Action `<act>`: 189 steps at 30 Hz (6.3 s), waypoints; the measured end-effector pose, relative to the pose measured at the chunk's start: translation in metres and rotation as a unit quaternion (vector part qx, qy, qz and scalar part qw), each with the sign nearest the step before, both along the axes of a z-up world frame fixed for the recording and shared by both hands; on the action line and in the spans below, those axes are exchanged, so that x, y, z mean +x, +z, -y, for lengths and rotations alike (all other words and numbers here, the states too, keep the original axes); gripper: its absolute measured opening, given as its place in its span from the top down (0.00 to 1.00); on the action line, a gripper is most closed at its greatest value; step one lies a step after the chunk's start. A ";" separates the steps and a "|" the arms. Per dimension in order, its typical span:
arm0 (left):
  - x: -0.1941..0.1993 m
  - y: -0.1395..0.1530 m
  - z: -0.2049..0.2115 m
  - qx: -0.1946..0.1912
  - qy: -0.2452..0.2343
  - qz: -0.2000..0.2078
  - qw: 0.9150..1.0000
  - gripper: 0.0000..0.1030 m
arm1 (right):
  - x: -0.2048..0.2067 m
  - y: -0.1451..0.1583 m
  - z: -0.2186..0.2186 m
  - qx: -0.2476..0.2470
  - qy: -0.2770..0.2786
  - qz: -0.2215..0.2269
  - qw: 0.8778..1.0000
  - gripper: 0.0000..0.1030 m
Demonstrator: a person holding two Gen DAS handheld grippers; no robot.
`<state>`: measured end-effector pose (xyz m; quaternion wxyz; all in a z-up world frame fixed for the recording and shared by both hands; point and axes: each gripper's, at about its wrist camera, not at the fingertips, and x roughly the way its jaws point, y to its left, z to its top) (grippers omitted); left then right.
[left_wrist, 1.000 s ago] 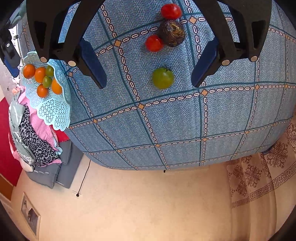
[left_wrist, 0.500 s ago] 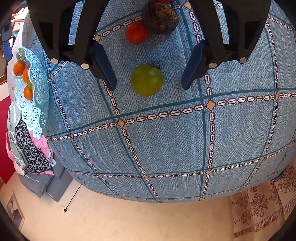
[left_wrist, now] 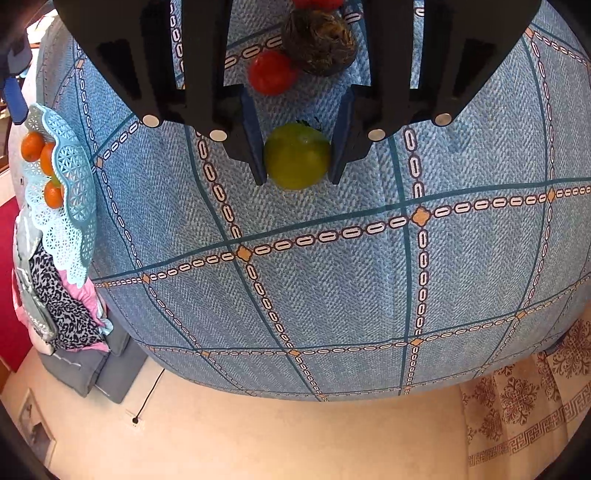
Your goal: Organize fruits
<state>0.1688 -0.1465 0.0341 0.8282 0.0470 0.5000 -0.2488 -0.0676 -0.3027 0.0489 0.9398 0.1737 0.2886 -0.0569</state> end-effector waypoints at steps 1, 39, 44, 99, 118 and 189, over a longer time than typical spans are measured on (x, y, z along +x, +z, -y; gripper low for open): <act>-0.002 0.002 -0.003 -0.002 0.005 0.005 1.000 0.67 | 0.002 -0.001 -0.004 -0.002 0.006 -0.002 1.000 0.28; -0.001 0.037 -0.110 -0.074 0.119 0.066 0.988 0.66 | 0.146 -0.060 -0.125 0.126 0.149 -0.112 0.974 0.43; 0.001 0.034 -0.110 -0.074 0.120 0.065 0.988 0.67 | 0.158 -0.060 -0.135 0.074 0.134 -0.114 0.982 0.57; -0.075 0.096 -0.042 -0.108 0.012 0.146 0.983 0.66 | 0.031 -0.015 -0.039 0.067 0.016 -0.044 0.997 0.63; -0.068 0.099 -0.057 -0.124 0.023 0.142 0.982 0.66 | 0.079 -0.064 -0.106 -0.034 0.057 -0.124 0.990 0.58; -0.124 0.091 0.043 -0.089 -0.104 0.151 0.979 0.66 | -0.058 0.013 0.090 0.010 -0.181 0.022 0.983 0.49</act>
